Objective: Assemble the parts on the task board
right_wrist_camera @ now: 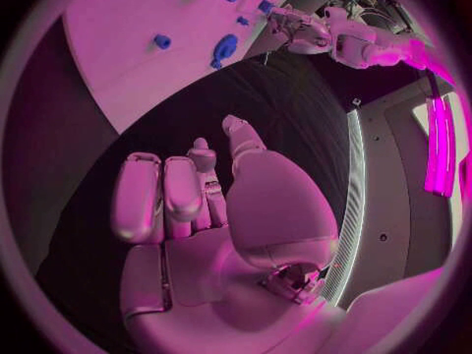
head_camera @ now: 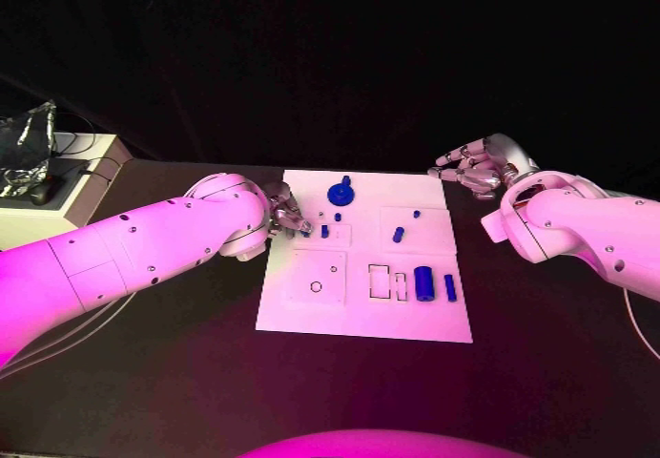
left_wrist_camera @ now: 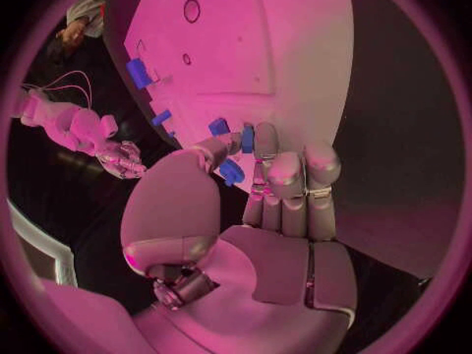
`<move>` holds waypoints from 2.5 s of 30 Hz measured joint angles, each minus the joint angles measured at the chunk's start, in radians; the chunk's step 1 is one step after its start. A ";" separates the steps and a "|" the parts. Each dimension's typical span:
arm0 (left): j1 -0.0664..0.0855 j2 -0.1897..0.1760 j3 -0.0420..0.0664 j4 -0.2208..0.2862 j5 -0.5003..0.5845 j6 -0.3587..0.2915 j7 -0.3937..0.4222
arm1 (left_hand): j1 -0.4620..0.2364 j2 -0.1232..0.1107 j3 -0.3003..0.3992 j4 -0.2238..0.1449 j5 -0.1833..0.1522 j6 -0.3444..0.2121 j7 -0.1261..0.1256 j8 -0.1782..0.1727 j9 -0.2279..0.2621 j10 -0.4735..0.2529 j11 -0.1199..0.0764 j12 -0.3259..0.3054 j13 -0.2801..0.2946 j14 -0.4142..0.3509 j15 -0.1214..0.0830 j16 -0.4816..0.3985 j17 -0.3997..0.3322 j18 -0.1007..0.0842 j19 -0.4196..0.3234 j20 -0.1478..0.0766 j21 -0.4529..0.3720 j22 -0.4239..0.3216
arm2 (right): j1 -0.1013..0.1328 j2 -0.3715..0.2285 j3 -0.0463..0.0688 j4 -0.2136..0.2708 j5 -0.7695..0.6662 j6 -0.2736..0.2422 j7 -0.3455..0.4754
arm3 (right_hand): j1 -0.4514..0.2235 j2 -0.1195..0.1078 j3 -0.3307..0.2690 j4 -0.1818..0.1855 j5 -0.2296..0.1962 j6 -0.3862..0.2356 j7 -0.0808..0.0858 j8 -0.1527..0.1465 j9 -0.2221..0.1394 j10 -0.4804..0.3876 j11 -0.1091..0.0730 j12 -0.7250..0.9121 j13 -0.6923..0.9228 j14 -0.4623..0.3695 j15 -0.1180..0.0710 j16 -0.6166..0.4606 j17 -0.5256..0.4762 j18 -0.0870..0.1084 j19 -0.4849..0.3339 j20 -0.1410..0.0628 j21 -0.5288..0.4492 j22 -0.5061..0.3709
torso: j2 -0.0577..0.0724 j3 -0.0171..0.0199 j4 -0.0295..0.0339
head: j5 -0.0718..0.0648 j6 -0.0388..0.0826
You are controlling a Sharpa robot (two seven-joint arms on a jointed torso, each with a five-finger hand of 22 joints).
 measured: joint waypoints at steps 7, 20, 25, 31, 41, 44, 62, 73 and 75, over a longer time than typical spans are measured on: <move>0.000 -0.002 -0.001 0.005 -0.001 0.007 0.000 | 0.000 0.000 0.000 0.000 0.000 0.000 0.000 0.004 0.000 0.001 -0.001 0.000 0.001 0.000 0.000 0.000 0.001 0.000 0.000 0.000 0.000 0.000 | 0.000 0.000 0.000 -0.001 0.000 0.000 0.000 | 0.000 0.000 0.000 0.000 0.000 0.002 0.002 0.000 0.000 0.000 0.000 0.000 0.000 0.000 0.000 0.000 0.000 0.000 0.000 0.000 0.000 0.000 | 0.000 -0.0003 0.0005 | -0.001 -0.003; 0.001 -0.006 0.000 0.013 -0.001 0.020 0.000 | 0.008 -0.008 0.003 0.003 0.000 0.002 -0.002 0.003 -0.004 0.002 -0.002 0.000 0.001 0.000 0.000 0.000 0.005 0.000 0.000 0.000 0.000 0.003 | 0.000 0.001 0.000 -0.002 0.000 0.000 0.000 | 0.000 0.000 0.000 0.000 0.000 0.002 0.002 0.000 0.000 0.000 0.000 0.000 0.000 0.000 0.000 0.000 0.000 0.000 0.000 0.000 0.000 0.000 | -0.001 -0.0015 0.0003 | 0.001 -0.004; 0.001 -0.006 0.000 0.012 -0.001 0.022 0.000 | 0.008 -0.008 0.003 0.003 0.000 0.002 -0.002 0.003 -0.005 0.002 -0.002 0.000 0.001 0.000 0.000 0.000 0.005 0.000 0.000 0.000 0.000 0.002 | 0.000 0.001 0.000 -0.002 0.000 0.000 0.000 | 0.000 0.000 0.000 0.000 0.000 0.002 0.002 0.000 0.000 0.001 0.001 0.000 0.000 0.000 0.000 0.000 0.000 0.000 0.000 0.000 0.000 0.000 | 0.000 -0.0015 0.0002 | 0.000 -0.005; 0.001 -0.004 0.001 0.008 -0.001 0.024 0.001 | 0.008 -0.008 0.003 0.003 -0.001 0.002 -0.002 0.004 -0.005 0.002 -0.002 0.000 0.001 0.000 0.000 0.000 0.004 0.000 0.000 0.000 0.000 0.002 | 0.000 0.000 0.000 -0.002 0.000 0.000 0.000 | 0.000 0.000 0.000 0.000 0.000 0.002 0.002 0.000 0.000 0.001 0.001 0.000 0.000 0.000 0.000 0.000 0.000 0.000 0.000 0.000 0.000 0.000 | 0.000 -0.0010 0.0006 | 0.000 -0.006; 0.005 0.007 0.003 -0.013 0.016 0.038 0.002 | 0.008 -0.008 -0.013 -0.013 -0.002 0.010 -0.009 -0.003 -0.015 0.004 -0.001 0.000 0.000 0.000 0.000 0.000 -0.003 0.000 0.000 0.000 -0.009 -0.001 | 0.000 0.000 0.000 0.000 0.000 0.000 0.002 | 0.009 0.009 0.008 -0.008 0.000 0.002 0.002 0.000 0.000 0.002 0.002 0.000 0.003 0.000 0.000 0.000 0.000 0.000 0.000 0.000 0.000 0.000 | 0.000 -0.0003 -0.0001 | -0.001 -0.008; 0.006 0.010 0.004 -0.019 0.022 0.040 0.002 | 0.005 -0.005 -0.018 -0.018 -0.002 0.013 -0.009 -0.002 -0.017 0.002 -0.002 0.000 0.000 0.000 0.000 0.000 -0.003 0.000 0.000 0.000 -0.009 -0.001 | 0.000 0.000 0.000 0.000 0.000 -0.001 0.003 | 0.009 0.009 0.007 -0.010 0.000 0.002 0.002 0.000 0.000 0.002 0.002 0.000 0.003 0.000 0.000 0.000 0.000 0.000 0.000 0.000 0.000 0.000 | 0.001 -0.0003 -0.0008 | -0.002 -0.008; 0.007 0.015 0.003 -0.032 0.039 0.041 0.001 | 0.037 0.028 -0.159 0.041 -0.001 0.029 -0.021 -0.014 -0.033 -0.004 -0.008 0.012 0.000 0.000 0.000 0.000 -0.007 -0.015 0.000 0.000 -0.019 -0.003 | 0.000 0.000 0.000 -0.001 0.000 -0.001 0.006 | 0.009 0.009 0.005 -0.011 0.000 0.002 0.001 0.000 0.000 0.003 0.003 0.000 0.003 0.000 0.000 0.000 0.000 0.000 0.000 0.000 0.000 -0.001 | -0.001 -0.0008 0.0007 | -0.004 -0.012; 0.006 0.015 0.003 -0.035 0.040 0.041 0.001 | 0.046 0.036 -0.235 0.069 -0.001 0.038 -0.023 -0.014 -0.035 -0.005 -0.009 0.016 0.001 0.000 0.000 0.000 -0.008 -0.015 0.000 0.000 -0.020 -0.002 | 0.000 -0.002 0.000 -0.001 0.000 -0.001 0.007 | 0.009 0.009 0.005 -0.011 0.000 0.005 0.003 0.000 0.000 0.002 0.001 0.000 0.003 0.000 0.000 0.000 0.000 0.000 0.000 0.000 0.000 -0.001 | -0.001 -0.0012 0.0007 | -0.004 -0.012; 0.006 0.015 0.003 -0.035 0.040 0.041 0.001 | 0.059 0.033 -0.229 0.070 -0.001 0.038 -0.023 -0.014 -0.035 -0.005 -0.009 0.016 0.001 0.000 0.000 0.000 -0.008 -0.015 0.000 0.000 -0.020 -0.001 | 0.000 -0.002 0.000 -0.001 0.000 -0.001 0.007 | 0.009 0.009 0.005 -0.011 0.000 0.005 0.003 0.000 0.000 0.001 0.001 0.000 0.003 0.000 0.000 0.000 0.000 0.000 0.000 0.000 0.000 -0.001 | -0.001 -0.0014 0.0007 | -0.003 -0.012</move>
